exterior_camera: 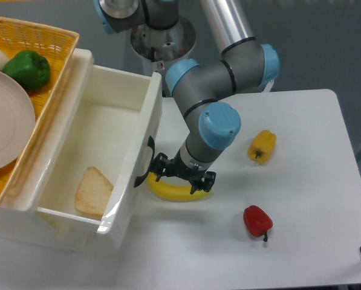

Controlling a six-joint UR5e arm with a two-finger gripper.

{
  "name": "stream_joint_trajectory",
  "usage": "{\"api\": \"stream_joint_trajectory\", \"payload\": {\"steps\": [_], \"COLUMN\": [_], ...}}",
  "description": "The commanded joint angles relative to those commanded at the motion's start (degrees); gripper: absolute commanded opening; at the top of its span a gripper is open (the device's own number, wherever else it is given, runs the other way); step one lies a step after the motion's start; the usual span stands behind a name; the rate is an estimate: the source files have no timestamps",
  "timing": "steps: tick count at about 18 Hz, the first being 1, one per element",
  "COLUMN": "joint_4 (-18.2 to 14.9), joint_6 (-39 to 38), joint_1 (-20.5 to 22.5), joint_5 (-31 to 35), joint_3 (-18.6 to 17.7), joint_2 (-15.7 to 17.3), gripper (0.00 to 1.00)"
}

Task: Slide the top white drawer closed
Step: 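Push the drawer front with the gripper into the drawer unit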

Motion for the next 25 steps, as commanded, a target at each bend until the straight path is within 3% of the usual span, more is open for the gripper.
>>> {"api": "stream_joint_trajectory", "payload": {"steps": [25], "joint_4": [-1.32], "joint_6": [0.0], "joint_1": [-5.89], "joint_5": [-2.2], "joint_3": [0.0], "joint_2": [2.02], "gripper": [1.0]}}
